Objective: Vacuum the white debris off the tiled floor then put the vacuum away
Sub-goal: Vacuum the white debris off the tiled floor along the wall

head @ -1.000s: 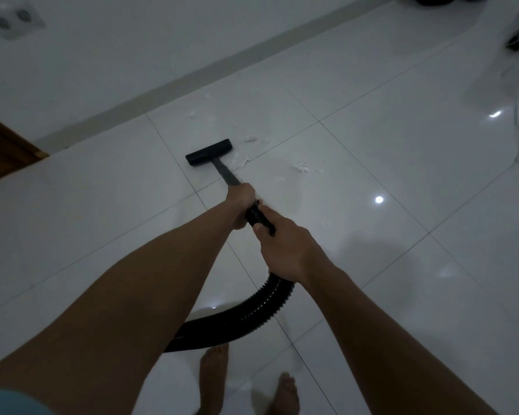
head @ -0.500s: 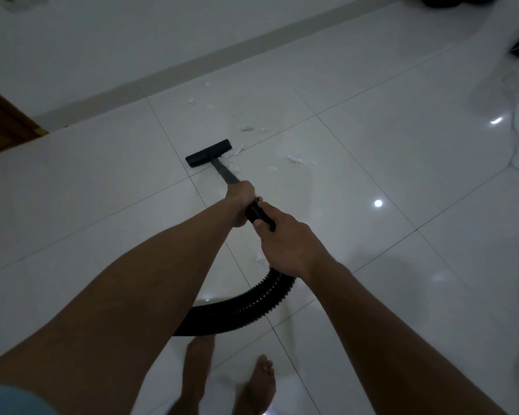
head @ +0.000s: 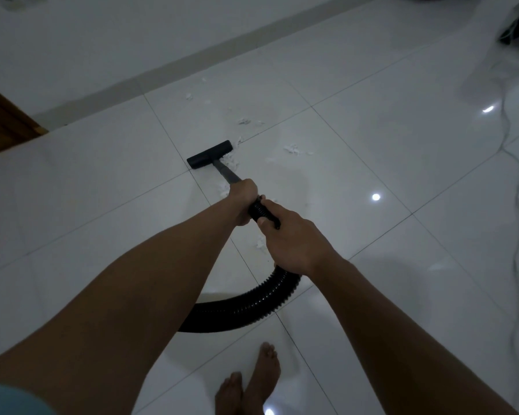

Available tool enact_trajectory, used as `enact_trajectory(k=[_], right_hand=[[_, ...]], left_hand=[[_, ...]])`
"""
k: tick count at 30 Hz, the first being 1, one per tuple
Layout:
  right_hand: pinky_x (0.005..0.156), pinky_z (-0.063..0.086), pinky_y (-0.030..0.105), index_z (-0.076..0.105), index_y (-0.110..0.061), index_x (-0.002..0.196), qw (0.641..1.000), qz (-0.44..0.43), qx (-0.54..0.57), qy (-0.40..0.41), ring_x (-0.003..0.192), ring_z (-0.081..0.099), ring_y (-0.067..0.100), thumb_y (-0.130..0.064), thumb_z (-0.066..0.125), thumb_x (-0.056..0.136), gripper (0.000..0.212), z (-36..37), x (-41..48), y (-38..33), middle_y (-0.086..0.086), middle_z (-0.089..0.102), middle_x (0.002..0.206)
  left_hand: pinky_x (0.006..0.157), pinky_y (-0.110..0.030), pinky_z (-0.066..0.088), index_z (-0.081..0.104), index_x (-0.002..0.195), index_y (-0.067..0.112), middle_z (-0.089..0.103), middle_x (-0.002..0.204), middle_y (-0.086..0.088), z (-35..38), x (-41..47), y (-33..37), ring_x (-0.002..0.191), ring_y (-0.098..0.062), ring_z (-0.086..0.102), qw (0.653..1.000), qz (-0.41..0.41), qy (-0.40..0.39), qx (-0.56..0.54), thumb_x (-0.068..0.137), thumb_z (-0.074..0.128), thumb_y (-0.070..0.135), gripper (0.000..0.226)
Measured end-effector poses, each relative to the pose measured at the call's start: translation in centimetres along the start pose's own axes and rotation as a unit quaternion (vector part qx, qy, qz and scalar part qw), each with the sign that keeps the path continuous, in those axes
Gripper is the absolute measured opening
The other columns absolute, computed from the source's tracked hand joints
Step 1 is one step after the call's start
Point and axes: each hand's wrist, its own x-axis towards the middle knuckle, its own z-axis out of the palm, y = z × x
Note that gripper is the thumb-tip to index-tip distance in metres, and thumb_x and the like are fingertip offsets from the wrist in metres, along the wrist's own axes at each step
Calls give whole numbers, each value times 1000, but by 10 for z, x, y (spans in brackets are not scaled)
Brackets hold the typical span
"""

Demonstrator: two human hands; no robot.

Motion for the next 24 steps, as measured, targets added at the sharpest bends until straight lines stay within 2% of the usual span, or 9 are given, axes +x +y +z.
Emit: enact_trajectory(k=[8, 10, 14, 21, 24], right_hand=[[73, 48, 29, 27, -47, 155, 1000, 12, 20, 8, 86, 64, 17, -39, 35, 105, 51, 15, -23, 8, 5, 64, 125], [76, 49, 30, 26, -47, 155, 1000, 15, 19, 10, 90, 64, 19, -39, 35, 105, 51, 16, -27, 10, 5, 64, 126], [78, 49, 31, 26, -44, 156, 1000, 19, 19, 13, 95, 65, 21, -39, 35, 106, 51, 17, -35, 14, 7, 63, 127], [84, 51, 34, 27, -43, 156, 1000, 18, 10, 19, 98, 64, 23, -38, 34, 106, 51, 23, -53, 23, 6, 64, 126], [90, 52, 37, 27, -44, 156, 999, 19, 16, 25, 102, 64, 24, -40, 34, 106, 51, 28, -61, 28, 7, 64, 128]], left_hand=[[42, -21, 47, 40, 135, 7, 54, 86, -7, -4, -5, -17, 50, -11, 52, 1000, 24, 20, -4, 98, 38, 9, 38], [42, -20, 48, 40, 135, 7, 55, 89, -7, -2, -7, -20, 51, -11, 52, 1000, 24, 16, 0, 98, 38, 10, 37], [46, -23, 48, 42, 135, 7, 54, 80, -6, 2, -13, -28, 52, -11, 52, 1000, 12, 4, 1, 99, 37, 10, 36], [41, -18, 47, 36, 145, 9, 53, 80, -5, 5, -26, -45, 52, -11, 50, 1000, 3, -8, 9, 100, 37, 11, 45], [46, -23, 47, 36, 144, 8, 52, 81, -5, 5, -32, -52, 55, -11, 50, 1000, 8, -13, 8, 101, 36, 11, 43]])
